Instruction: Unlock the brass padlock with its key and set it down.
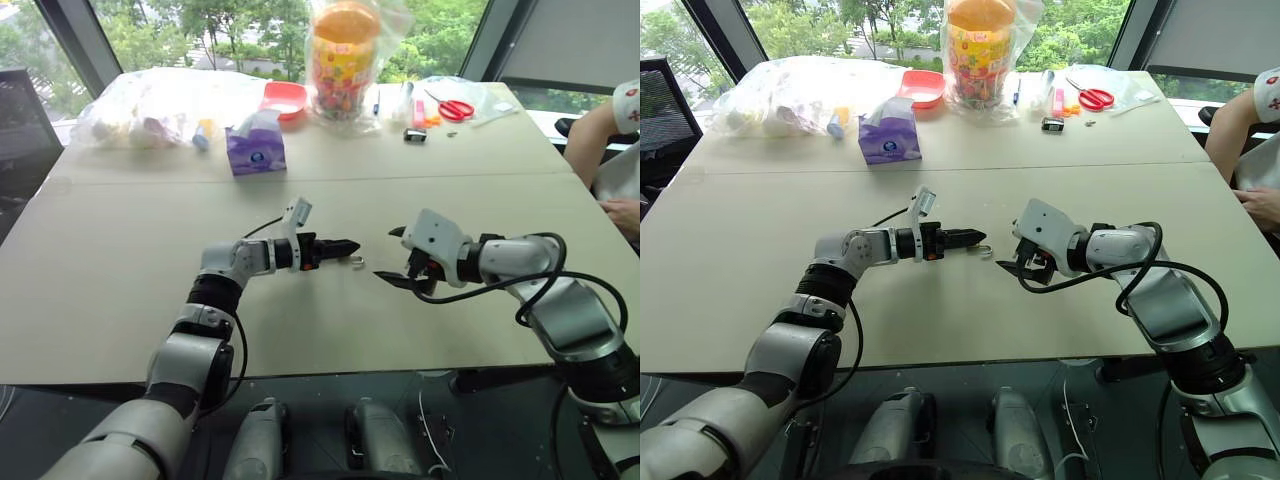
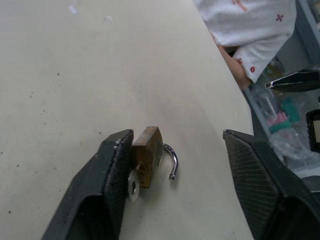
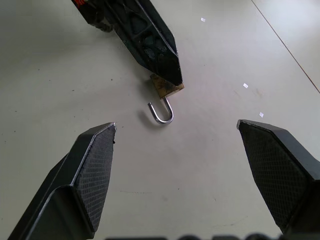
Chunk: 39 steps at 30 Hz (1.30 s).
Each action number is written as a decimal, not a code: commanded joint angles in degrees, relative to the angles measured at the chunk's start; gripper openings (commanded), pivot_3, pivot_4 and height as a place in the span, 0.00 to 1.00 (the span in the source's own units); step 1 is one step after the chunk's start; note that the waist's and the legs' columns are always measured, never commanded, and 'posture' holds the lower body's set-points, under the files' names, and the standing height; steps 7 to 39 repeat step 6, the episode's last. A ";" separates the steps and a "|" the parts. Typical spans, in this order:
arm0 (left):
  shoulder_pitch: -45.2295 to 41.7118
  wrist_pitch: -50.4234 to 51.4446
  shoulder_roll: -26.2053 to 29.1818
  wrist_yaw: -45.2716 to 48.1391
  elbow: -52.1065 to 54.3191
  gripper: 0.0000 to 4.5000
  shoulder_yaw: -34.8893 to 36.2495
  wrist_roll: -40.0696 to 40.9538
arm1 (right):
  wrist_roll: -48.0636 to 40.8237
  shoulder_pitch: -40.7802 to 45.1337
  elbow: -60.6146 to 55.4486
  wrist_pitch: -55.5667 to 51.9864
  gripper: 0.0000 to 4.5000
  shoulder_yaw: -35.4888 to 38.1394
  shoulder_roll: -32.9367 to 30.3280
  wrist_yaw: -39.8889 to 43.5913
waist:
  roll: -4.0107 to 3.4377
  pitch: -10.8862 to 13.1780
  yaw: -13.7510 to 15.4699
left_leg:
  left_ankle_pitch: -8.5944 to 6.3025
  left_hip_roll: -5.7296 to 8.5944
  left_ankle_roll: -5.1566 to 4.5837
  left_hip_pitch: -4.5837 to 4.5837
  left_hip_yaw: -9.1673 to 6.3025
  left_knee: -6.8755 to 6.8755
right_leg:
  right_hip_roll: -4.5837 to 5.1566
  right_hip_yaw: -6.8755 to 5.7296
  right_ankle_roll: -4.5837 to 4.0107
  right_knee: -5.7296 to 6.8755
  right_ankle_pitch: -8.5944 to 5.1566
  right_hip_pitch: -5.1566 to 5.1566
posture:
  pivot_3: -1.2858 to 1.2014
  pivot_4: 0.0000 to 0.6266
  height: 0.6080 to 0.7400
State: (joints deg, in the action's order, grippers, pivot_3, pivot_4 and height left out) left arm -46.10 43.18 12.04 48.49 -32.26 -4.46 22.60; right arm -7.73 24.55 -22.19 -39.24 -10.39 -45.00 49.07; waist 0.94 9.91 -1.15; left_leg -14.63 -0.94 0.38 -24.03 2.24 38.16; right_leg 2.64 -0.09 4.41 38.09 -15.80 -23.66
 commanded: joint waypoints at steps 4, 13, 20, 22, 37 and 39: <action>12.59 -1.57 10.51 -3.14 27.03 0.75 3.68 -0.69 | -4.35 -2.64 -1.61 -3.22 0.90 7.76 2.83 -3.63 | -0.01 0.00 0.01 | 0.00 -0.12 0.01 0.19 0.00 -0.11 | -0.01 0.04 -0.05 0.02 -0.01 0.09 | 0.52 0.24 1.00; 16.62 -0.93 11.90 -6.27 34.65 0.75 6.26 -0.10 | -5.89 -3.55 -0.55 -3.69 0.90 11.46 6.74 -7.40 | -0.02 0.00 0.30 | 0.00 -0.14 0.03 0.17 0.00 -0.11 | 0.08 0.04 -0.07 0.01 -0.02 0.11 | 0.52 0.24 1.00; 16.62 -0.93 11.90 -6.27 34.65 0.75 6.26 -0.10 | -5.89 -3.55 -0.55 -3.69 0.90 11.46 6.74 -7.40 | -0.02 0.00 0.30 | 0.00 -0.14 0.03 0.17 0.00 -0.11 | 0.08 0.04 -0.07 0.01 -0.02 0.11 | 0.52 0.24 1.00; 16.62 -0.93 11.90 -6.27 34.65 0.75 6.26 -0.10 | -5.89 -3.55 -0.55 -3.69 0.90 11.46 6.74 -7.40 | -0.02 0.00 0.30 | 0.00 -0.14 0.03 0.17 0.00 -0.11 | 0.08 0.04 -0.07 0.01 -0.02 0.11 | 0.52 0.24 1.00; 16.62 -0.93 11.90 -6.27 34.65 0.75 6.26 -0.10 | -5.89 -3.55 -0.55 -3.69 0.90 11.46 6.74 -7.40 | -0.02 0.00 0.30 | 0.00 -0.14 0.03 0.17 0.00 -0.11 | 0.08 0.04 -0.07 0.01 -0.02 0.11 | 0.52 0.24 1.00; 16.62 -0.93 11.90 -6.27 34.65 0.75 6.26 -0.10 | -5.89 -3.55 -0.55 -3.69 0.90 11.46 6.74 -7.40 | -0.02 0.00 0.30 | 0.00 -0.14 0.03 0.17 0.00 -0.11 | 0.08 0.04 -0.07 0.01 -0.02 0.11 | 0.52 0.24 1.00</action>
